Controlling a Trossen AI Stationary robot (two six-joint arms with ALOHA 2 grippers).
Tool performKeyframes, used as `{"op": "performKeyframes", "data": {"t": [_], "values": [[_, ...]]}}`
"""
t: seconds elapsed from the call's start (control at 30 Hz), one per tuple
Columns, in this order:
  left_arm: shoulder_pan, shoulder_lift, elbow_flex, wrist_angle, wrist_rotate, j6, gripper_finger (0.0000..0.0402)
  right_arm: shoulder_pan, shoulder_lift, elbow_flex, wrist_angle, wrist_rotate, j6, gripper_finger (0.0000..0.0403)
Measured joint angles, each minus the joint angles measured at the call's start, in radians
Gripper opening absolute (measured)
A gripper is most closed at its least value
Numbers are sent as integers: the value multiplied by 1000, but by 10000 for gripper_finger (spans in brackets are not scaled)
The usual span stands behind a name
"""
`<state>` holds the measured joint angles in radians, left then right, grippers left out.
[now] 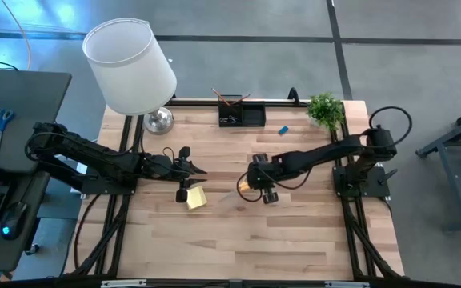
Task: Pick and place office supplies into organizer
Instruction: Put the scissors into the desk organizer
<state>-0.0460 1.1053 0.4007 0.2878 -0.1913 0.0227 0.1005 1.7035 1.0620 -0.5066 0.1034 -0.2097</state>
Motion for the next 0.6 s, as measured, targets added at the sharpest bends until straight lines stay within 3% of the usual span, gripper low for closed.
{"op": "performKeyframes", "data": {"t": [0.17,0.33,0.6], "values": [[0,0,0,-1,0,0,99,0,-1,78,-117,20,-24,1],[0,0,0,0,0,0,99,0,-1,136,-233,132,-30,2],[0,0,0,1,0,0,99,0,-2,155,-273,283,-40,2]]}}
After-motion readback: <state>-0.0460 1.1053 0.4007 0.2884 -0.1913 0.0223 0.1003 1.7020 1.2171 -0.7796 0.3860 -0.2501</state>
